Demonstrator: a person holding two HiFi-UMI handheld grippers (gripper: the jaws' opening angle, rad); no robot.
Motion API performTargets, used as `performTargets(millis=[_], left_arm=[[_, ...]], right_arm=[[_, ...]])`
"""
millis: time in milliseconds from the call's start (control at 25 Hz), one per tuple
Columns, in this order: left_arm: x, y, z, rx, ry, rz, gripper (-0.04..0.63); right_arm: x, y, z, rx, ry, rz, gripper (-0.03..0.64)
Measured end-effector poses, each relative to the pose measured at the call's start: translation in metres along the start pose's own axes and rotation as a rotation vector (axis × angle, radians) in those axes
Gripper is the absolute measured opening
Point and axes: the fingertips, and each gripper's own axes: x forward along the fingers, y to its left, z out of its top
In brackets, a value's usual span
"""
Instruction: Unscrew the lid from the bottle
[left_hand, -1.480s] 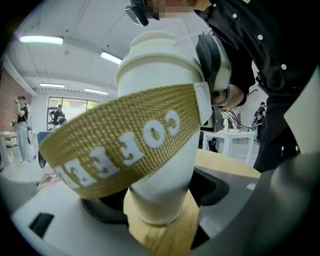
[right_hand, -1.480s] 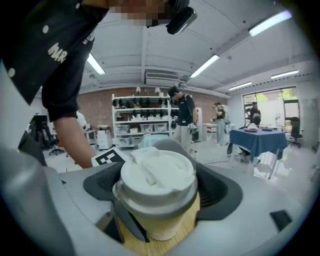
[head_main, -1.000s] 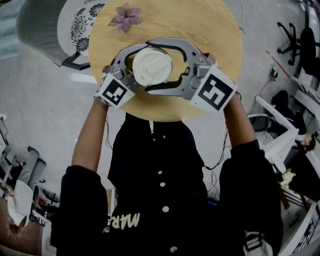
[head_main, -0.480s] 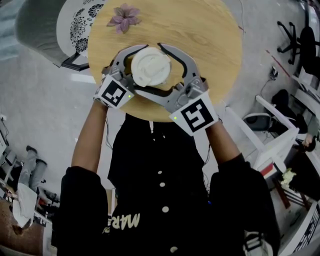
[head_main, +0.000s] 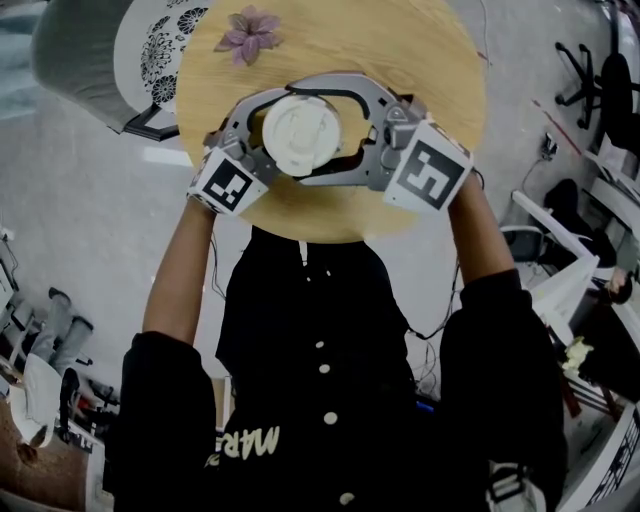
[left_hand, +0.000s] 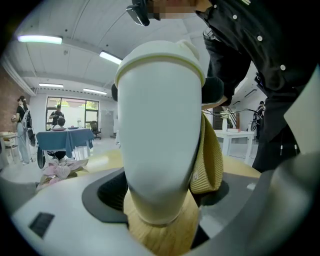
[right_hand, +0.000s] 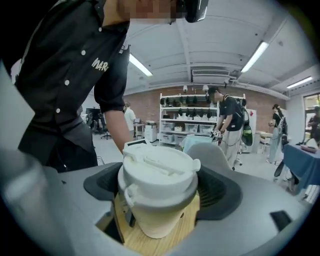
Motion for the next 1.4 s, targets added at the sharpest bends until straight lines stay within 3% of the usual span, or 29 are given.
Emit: performTargets(millis=[80,200,440,640,720,880,1120,1240,1400], left_arm=[[0.0,0.0,0.0,-0.004,-0.003,0.003,0.357],[0.0,0.0,-0.001,-0.005,-0.001,0.003,0.357],[0.0,0.0,0.001,0.001,-0.003,0.001,0.357],[0.001,0.0,0.001,0.003,-0.011,0.006,0.357],[0.001,0.001,0.002,0.0,-0.011,0.008,0.357],[0.001,0.001,0.002,-0.008,-0.012,0.011,0.357],[0.001,0.0,0.002,0.0,-0.008,0.0,0.357],[0.001,0.0,0.001,-0.004,-0.005,0.001,0.357],[0.0,0.0,0.001,-0.013,-0.005,0.004,0.357]], right_arm=[[0.0,0.0,-0.001,0.004,0.018,0.001,0.462],[-0.003,-0.003,-0.001,0.036,0.04,-0.067,0.484],[-0.016,-0.013,0.011,0.178,-0.02,-0.349,0.509],[-0.008,-0.019,-0.001,0.237,-0.015,-0.518,0.509],[-0.004,-0.021,0.0,0.24,-0.022,-0.541,0.507],[0.0,-0.022,0.004,0.217,-0.043,-0.488,0.474],[0.003,-0.008,0.007,0.089,-0.042,-0.148,0.474],[0.006,-0.006,0.005,0.092,-0.015,-0.103,0.474],[0.005,-0.005,0.006,0.093,-0.011,-0.108,0.474]])
